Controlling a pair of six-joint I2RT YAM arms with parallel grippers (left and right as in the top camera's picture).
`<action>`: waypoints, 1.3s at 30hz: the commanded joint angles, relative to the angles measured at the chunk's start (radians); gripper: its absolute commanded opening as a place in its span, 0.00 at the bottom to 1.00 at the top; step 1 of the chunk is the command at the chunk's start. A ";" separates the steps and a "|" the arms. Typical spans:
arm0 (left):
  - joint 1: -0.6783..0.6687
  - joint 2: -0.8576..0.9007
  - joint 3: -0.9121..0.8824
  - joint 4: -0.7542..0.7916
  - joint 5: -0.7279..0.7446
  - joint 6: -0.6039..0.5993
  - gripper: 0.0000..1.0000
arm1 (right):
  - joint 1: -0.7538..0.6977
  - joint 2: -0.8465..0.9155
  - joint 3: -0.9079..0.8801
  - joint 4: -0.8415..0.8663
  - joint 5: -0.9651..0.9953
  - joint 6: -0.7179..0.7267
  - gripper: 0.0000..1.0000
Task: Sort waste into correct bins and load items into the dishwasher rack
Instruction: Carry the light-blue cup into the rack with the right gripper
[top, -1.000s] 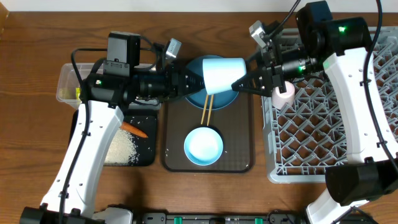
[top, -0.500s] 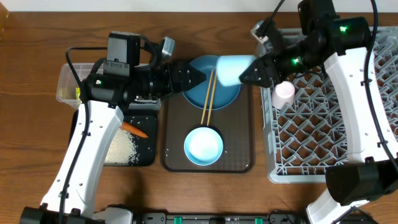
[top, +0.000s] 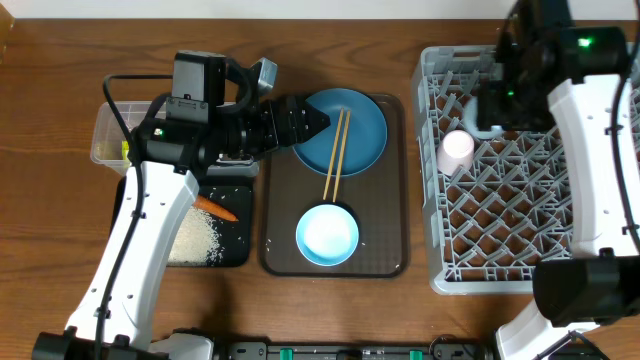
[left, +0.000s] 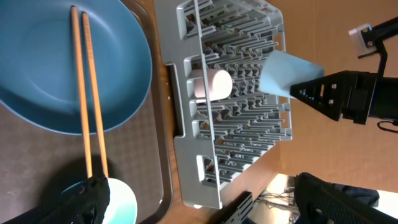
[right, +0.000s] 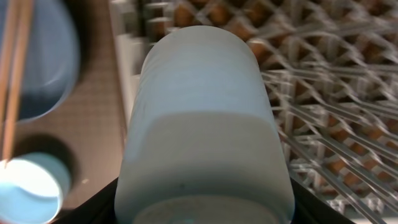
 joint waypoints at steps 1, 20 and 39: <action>0.002 0.000 -0.004 0.003 -0.020 0.006 0.97 | -0.056 -0.002 0.013 -0.006 0.076 0.050 0.20; 0.002 0.000 -0.004 0.003 -0.020 0.006 0.98 | -0.117 0.031 0.013 -0.089 0.011 0.023 0.10; 0.002 0.000 -0.004 0.001 -0.020 0.006 0.98 | -0.023 -0.095 -0.085 -0.183 -0.123 0.047 0.10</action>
